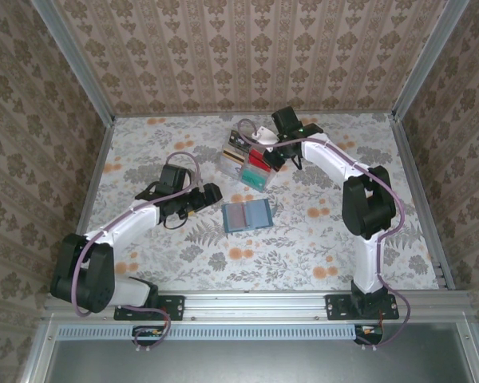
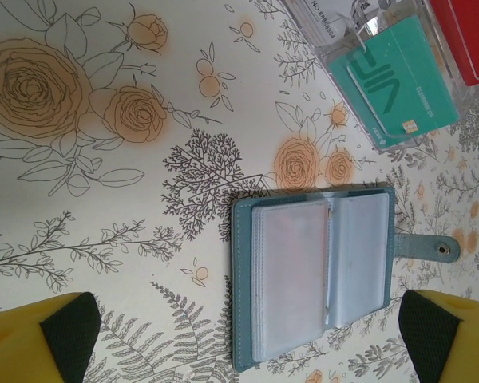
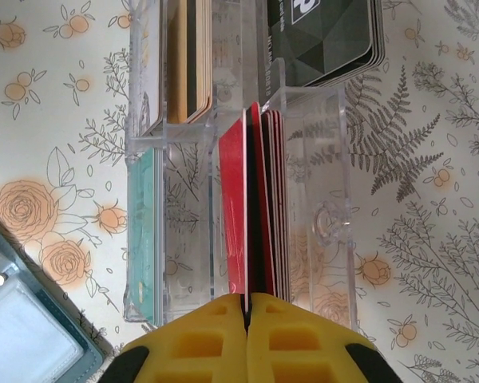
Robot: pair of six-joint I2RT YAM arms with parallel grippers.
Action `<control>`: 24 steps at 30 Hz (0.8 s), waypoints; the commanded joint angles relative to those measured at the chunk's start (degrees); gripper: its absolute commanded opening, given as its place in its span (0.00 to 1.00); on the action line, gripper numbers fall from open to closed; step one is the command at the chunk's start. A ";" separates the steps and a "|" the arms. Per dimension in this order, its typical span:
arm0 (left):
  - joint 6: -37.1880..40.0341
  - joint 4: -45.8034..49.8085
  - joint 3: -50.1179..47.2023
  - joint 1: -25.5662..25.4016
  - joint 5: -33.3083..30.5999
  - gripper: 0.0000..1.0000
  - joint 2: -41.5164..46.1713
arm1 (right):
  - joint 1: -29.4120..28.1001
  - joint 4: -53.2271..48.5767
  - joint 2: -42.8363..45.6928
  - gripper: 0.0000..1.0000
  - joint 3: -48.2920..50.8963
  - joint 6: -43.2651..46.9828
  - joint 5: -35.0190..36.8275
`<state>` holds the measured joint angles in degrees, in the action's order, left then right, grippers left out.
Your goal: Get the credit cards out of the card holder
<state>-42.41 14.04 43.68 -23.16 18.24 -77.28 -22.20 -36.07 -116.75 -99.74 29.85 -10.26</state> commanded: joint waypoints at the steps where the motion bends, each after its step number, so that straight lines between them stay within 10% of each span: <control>1: 0.32 -0.16 0.44 0.08 0.83 1.00 -0.51 | -0.34 -1.89 -1.72 0.12 -2.16 0.33 1.99; 14: 0.66 0.95 0.84 0.04 0.63 1.00 -0.41 | -0.63 -0.02 1.42 0.23 -1.31 -3.33 0.98; 24: 0.07 8.36 2.52 0.39 -6.25 1.00 1.93 | -4.59 11.66 17.51 0.68 12.67 -17.78 6.83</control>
<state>-42.41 18.31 44.40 -23.16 15.25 -77.08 -24.64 -29.91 -104.97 -90.28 18.55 -6.79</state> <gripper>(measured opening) 0.993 0.671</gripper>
